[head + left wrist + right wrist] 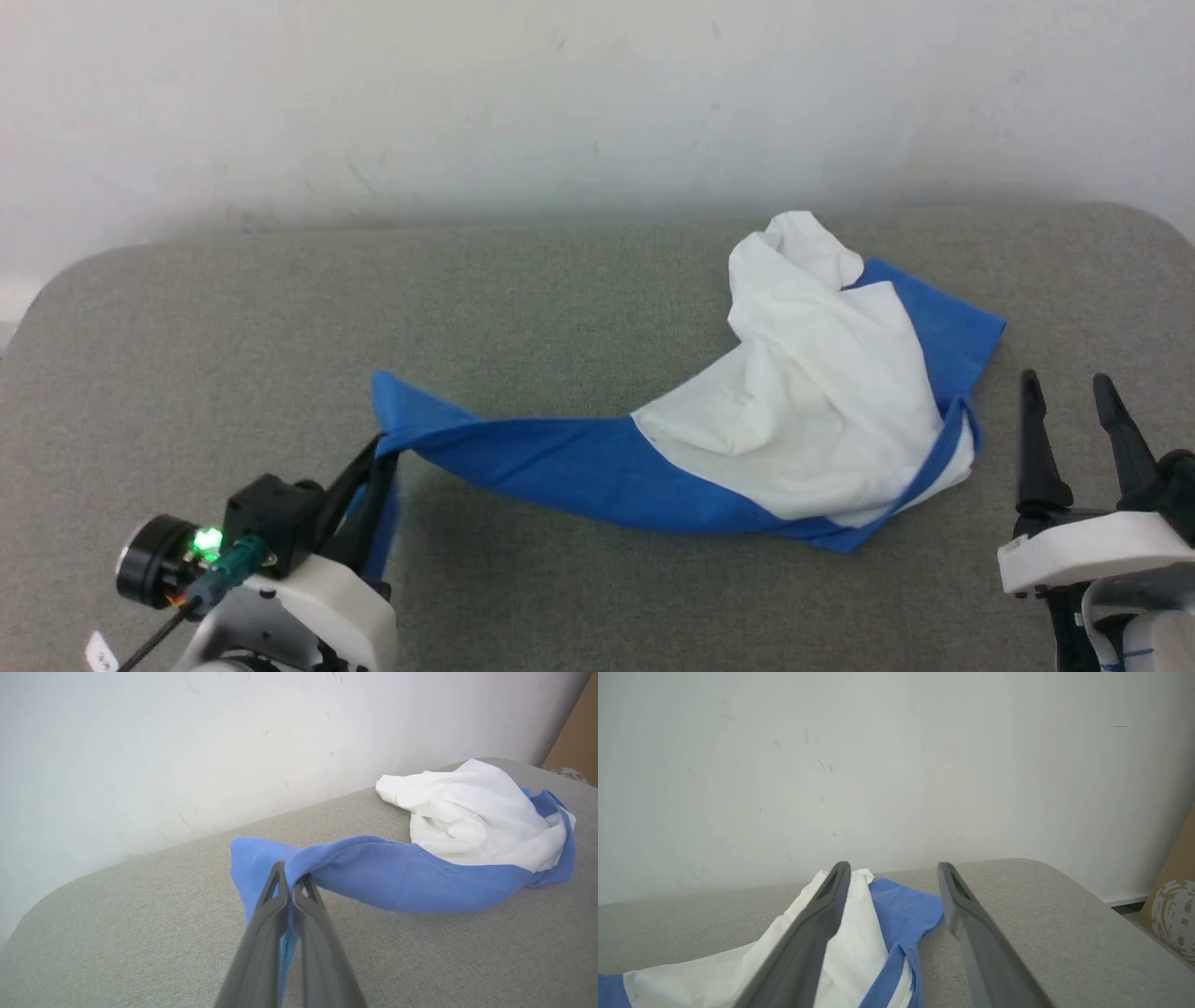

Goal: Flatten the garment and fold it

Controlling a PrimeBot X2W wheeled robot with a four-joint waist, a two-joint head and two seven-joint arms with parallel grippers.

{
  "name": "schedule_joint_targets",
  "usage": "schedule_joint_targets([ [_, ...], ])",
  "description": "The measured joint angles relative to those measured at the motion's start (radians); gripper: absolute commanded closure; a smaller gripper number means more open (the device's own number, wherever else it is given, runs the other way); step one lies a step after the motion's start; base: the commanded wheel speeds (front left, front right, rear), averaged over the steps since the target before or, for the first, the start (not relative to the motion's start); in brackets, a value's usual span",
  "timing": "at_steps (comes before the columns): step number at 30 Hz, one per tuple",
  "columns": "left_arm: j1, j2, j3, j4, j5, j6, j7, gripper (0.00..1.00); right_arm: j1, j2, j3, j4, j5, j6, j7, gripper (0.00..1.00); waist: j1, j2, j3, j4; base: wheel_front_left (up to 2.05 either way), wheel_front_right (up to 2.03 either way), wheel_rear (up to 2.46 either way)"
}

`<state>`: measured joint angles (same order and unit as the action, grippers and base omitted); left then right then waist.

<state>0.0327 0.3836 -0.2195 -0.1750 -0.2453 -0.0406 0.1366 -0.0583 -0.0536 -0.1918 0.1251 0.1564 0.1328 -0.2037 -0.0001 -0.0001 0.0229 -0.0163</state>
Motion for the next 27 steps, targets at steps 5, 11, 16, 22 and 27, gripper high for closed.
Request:
schedule_joint_targets([
  [5,-0.028,0.027,0.014,-0.036,0.009,0.001,0.013,1.00,0.002,0.000,0.031,0.000,0.002,0.000,0.001,0.00,-0.0001,0.0000,-0.028,-0.007,0.00,0.00,0.00],
  [11,-0.181,0.033,0.072,0.028,0.017,0.034,-0.003,1.00,-0.010,0.001,0.069,0.009,0.009,0.000,-0.001,0.00,0.0000,0.0001,-0.023,-0.050,0.00,0.00,0.00],
  [16,-0.269,0.047,0.157,0.095,0.029,0.092,-0.095,1.00,-0.026,0.000,0.079,0.025,0.021,0.000,-0.016,0.00,0.0001,0.0000,0.008,-0.083,0.00,0.00,0.00],
  [22,-0.239,0.044,0.149,0.197,0.033,0.105,-0.091,1.00,-0.035,0.000,0.078,0.059,0.029,0.000,-0.027,0.00,0.0003,0.0001,0.055,-0.093,0.00,0.00,0.00],
  [27,-0.153,0.021,0.116,0.333,0.006,0.102,-0.013,0.73,-0.041,0.001,0.074,0.088,0.018,0.000,-0.025,0.00,0.0002,0.0002,0.072,-0.067,0.00,0.00,0.00],
])
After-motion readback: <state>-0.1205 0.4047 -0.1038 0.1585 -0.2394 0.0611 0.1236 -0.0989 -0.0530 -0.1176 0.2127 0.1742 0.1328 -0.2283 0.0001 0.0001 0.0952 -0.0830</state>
